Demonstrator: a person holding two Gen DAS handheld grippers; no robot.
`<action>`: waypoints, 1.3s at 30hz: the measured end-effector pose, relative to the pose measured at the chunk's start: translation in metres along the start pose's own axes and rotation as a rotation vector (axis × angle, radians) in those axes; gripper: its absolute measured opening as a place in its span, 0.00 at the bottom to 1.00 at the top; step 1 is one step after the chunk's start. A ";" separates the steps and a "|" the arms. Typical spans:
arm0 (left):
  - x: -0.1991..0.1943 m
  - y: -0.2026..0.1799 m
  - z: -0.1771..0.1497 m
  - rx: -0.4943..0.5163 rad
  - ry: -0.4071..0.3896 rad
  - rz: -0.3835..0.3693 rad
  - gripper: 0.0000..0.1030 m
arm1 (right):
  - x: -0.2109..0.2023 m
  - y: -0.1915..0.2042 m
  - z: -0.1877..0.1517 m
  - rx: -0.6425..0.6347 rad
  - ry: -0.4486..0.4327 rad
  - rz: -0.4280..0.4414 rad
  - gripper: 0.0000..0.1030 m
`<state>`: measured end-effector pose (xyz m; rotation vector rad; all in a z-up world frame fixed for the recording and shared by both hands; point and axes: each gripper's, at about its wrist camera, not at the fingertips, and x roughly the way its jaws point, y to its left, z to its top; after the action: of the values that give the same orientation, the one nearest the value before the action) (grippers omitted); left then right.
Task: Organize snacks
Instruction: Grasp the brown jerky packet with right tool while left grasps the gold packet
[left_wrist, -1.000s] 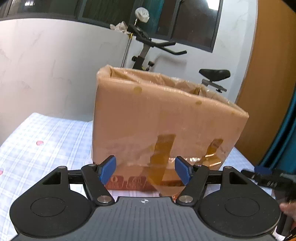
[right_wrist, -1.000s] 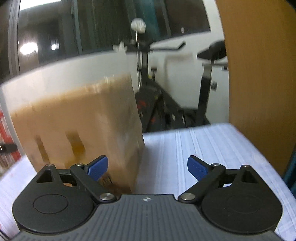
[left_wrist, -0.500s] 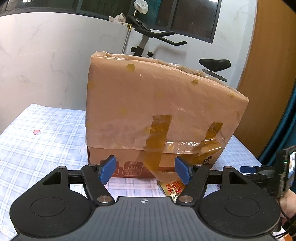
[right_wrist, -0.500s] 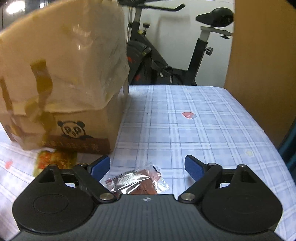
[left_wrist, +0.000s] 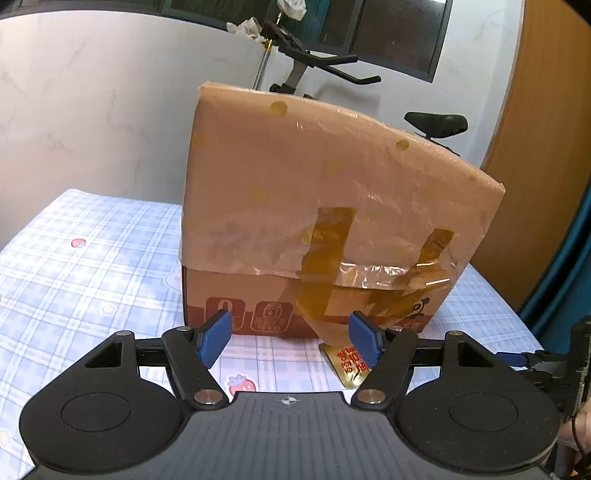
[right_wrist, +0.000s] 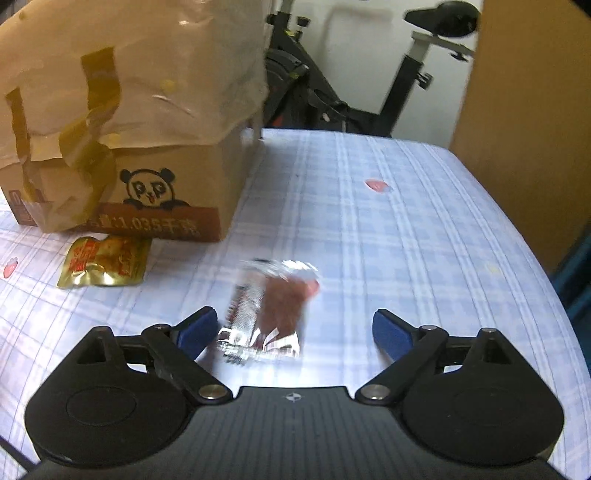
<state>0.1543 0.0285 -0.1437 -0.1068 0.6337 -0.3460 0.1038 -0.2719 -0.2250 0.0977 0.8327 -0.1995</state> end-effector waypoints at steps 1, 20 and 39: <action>0.001 0.000 -0.001 -0.005 0.004 -0.005 0.70 | -0.002 -0.002 -0.001 0.005 -0.006 0.003 0.91; 0.037 -0.034 -0.024 0.030 0.136 -0.061 0.70 | 0.005 -0.003 0.000 -0.048 -0.092 0.080 0.56; 0.123 -0.084 -0.034 0.066 0.193 0.058 0.70 | 0.000 0.004 -0.009 -0.100 -0.137 0.140 0.48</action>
<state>0.2026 -0.0932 -0.2230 0.0085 0.8141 -0.3227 0.0980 -0.2665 -0.2308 0.0472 0.6949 -0.0322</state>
